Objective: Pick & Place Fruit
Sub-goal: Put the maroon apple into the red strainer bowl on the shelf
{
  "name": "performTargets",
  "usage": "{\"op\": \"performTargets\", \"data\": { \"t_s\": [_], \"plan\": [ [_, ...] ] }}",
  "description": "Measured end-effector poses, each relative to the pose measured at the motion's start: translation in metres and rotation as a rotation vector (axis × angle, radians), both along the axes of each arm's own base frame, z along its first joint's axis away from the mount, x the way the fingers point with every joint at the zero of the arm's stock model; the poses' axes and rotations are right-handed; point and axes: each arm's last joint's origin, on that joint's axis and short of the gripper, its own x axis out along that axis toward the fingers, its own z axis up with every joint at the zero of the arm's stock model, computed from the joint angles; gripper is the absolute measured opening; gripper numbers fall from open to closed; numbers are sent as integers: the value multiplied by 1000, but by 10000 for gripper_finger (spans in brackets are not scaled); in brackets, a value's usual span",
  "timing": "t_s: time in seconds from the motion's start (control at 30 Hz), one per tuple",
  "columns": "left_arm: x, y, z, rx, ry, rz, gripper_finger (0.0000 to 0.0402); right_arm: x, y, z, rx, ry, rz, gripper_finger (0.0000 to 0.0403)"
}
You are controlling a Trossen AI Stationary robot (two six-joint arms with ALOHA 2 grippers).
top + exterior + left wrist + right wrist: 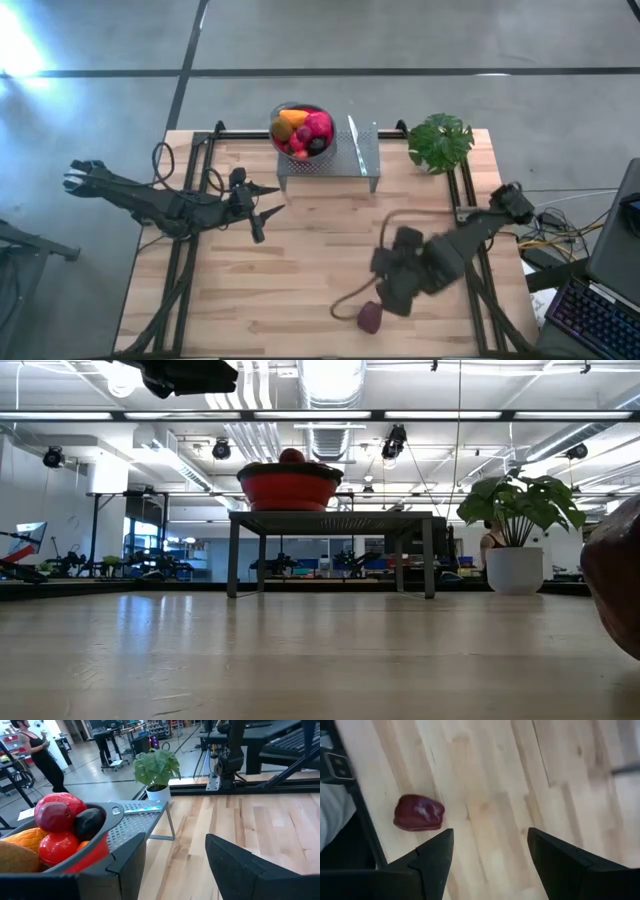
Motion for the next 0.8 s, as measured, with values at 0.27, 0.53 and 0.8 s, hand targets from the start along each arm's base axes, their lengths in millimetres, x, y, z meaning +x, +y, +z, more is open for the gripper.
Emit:
{"op": "performTargets", "data": {
  "t_s": [0.27, 0.53, 0.8],
  "plan": [
    [0, -1, 1, -24, -17, -19, 211, -20, 33, -44, -27, 40, -154, 291],
    [0, -1, 1, -24, -17, -18, 211, -7, 58, -81, 111, -64, 46, 335],
    [0, -1, 1, -36, -20, -16, 211, 4, 63, -84, 47, -158, 395, 353]
  ]
}}
